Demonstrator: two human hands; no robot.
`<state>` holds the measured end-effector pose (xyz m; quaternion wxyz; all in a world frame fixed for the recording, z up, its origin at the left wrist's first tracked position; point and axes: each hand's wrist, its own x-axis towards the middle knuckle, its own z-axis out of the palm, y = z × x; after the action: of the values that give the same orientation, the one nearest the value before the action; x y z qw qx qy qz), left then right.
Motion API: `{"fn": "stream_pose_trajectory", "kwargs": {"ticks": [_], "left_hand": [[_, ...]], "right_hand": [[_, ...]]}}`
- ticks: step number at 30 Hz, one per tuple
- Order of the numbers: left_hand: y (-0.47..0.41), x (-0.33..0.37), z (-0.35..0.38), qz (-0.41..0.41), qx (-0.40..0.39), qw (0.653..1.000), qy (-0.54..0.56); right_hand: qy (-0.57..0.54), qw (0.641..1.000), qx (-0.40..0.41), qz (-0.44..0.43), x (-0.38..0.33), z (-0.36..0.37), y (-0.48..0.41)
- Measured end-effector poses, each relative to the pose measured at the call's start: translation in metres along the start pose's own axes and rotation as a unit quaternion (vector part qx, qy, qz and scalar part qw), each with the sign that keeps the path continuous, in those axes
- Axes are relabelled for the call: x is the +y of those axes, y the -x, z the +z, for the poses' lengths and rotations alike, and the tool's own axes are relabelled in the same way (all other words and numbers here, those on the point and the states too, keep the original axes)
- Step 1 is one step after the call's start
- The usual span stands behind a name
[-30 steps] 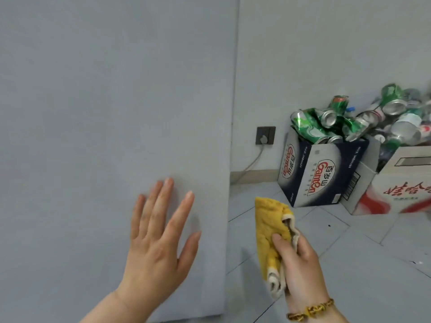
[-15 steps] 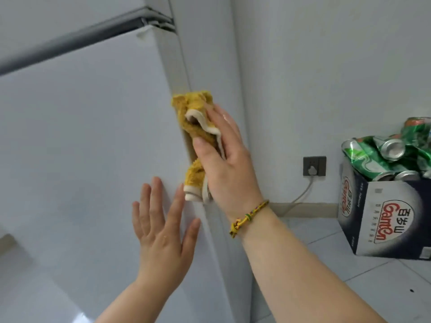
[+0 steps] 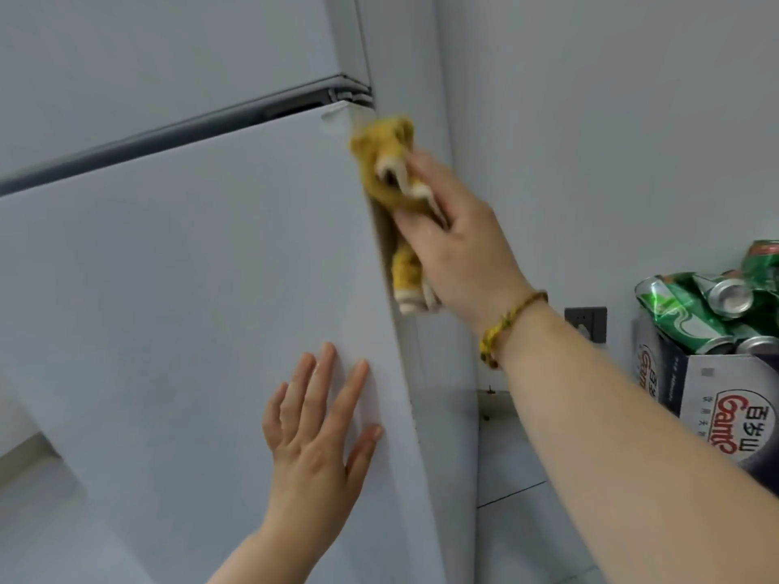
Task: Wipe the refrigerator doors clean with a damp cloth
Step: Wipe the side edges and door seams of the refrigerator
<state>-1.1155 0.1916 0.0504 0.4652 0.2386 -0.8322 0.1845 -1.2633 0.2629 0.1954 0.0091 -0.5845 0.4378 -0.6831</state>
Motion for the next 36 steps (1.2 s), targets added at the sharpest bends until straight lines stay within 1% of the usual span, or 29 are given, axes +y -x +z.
{"fn": "stream_pose_trajectory", "kwargs": {"ticks": [2, 4, 7, 9, 10, 12, 14, 17, 19, 20, 22, 25, 27, 28, 30, 33, 34, 36], "left_hand": [[0.001, -0.003, 0.003, 0.017, 0.015, 1.0, -0.006], [0.001, -0.006, 0.007, 0.029, 0.031, 0.999, -0.011], [0.001, -0.007, 0.012, 0.038, 0.045, 0.998, -0.009], [0.002, -0.006, 0.015, 0.04, 0.052, 0.998, -0.009], [0.001, -0.006, 0.015, 0.041, 0.054, 0.998, -0.007], [0.0, -0.005, 0.014, 0.039, 0.051, 0.998, 0.001], [0.001, -0.005, 0.014, 0.037, 0.049, 0.998, 0.005], [0.001, -0.005, 0.014, 0.041, 0.05, 0.998, 0.011], [0.002, -0.006, 0.016, 0.049, 0.045, 0.998, 0.007], [0.002, -0.008, 0.015, 0.053, 0.045, 0.998, 0.006], [0.003, -0.008, 0.017, 0.057, 0.045, 0.997, 0.011], [0.002, -0.007, 0.017, 0.049, 0.036, 0.998, 0.026], [0.003, -0.005, 0.016, 0.047, 0.034, 0.998, 0.034], [0.003, -0.004, 0.015, 0.046, 0.035, 0.998, 0.036], [0.01, 0.0, 0.014, 0.029, 0.031, 0.998, 0.037], [0.043, 0.007, 0.016, -0.019, 0.012, 0.999, 0.037], [0.056, 0.008, 0.018, -0.036, -0.004, 0.999, 0.035], [0.081, 0.007, 0.023, -0.056, -0.048, 0.997, 0.02]], "right_hand": [[-0.003, 1.0, -0.001, -0.026, -0.009, 0.0, -0.02], [-0.005, 1.0, -0.01, -0.021, 0.002, -0.003, -0.011], [-0.005, 0.999, -0.027, 0.025, 0.034, -0.001, 0.046], [-0.004, 0.996, -0.037, 0.087, 0.05, 0.001, 0.08], [-0.01, 0.993, -0.037, 0.111, 0.054, -0.001, 0.087], [0.002, 0.992, -0.042, 0.123, 0.05, -0.009, 0.08], [0.022, 0.995, -0.047, 0.087, 0.032, -0.011, 0.053], [-0.005, 0.999, -0.047, 0.018, 0.01, -0.009, 0.019], [-0.001, 0.999, -0.052, -0.011, 0.015, -0.012, 0.024], [0.006, 0.998, -0.058, -0.013, 0.023, -0.015, 0.035], [0.012, 0.998, -0.052, 0.029, 0.049, -0.013, 0.076], [-0.018, 0.991, -0.035, 0.128, 0.077, 0.004, 0.147], [-0.03, 0.985, -0.04, 0.168, 0.082, 0.005, 0.168], [-0.022, 0.984, -0.05, 0.171, 0.082, 0.001, 0.164], [0.008, 0.985, -0.072, 0.159, 0.076, -0.007, 0.145], [0.018, 0.992, -0.08, 0.091, 0.066, -0.005, 0.122], [0.029, 0.994, -0.084, 0.066, 0.069, 0.0, 0.125], [0.088, 0.992, -0.084, 0.032, 0.091, 0.011, 0.152]]}}
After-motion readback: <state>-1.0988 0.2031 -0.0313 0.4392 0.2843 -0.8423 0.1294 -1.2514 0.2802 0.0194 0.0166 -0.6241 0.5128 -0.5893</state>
